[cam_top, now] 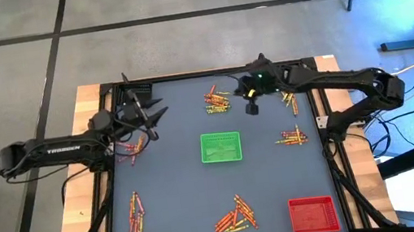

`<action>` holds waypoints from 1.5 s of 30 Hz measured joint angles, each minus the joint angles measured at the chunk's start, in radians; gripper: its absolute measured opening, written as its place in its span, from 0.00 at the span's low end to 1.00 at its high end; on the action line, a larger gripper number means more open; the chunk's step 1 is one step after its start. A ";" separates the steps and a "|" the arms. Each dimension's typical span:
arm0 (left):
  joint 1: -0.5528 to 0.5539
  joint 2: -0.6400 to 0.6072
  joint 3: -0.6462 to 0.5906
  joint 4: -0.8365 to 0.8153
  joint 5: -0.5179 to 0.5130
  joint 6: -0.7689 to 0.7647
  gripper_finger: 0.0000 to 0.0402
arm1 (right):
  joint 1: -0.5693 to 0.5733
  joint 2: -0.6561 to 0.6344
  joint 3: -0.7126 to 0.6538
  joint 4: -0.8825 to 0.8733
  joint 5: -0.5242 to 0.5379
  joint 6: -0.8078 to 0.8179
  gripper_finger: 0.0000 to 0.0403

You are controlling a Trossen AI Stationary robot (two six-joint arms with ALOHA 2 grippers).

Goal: Sort crayons
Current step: Put the green crayon into the black bin

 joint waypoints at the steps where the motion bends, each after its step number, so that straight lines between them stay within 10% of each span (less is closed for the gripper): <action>1: 0.005 0.018 0.000 0.019 0.000 0.000 0.40 | 0.008 0.001 0.000 0.051 -0.023 0.002 0.03; 23: 0.006 0.673 0.378 0.056 0.309 -0.069 0.40 | 0.190 0.128 -0.165 0.897 -0.193 0.034 0.03; 38: -0.058 0.709 0.428 0.066 0.347 -0.019 0.38 | 0.217 0.190 -0.165 0.951 -0.147 0.026 0.03; 45: -0.063 0.709 0.428 0.065 0.288 0.027 0.21 | 0.217 0.191 -0.165 0.985 -0.167 0.026 0.03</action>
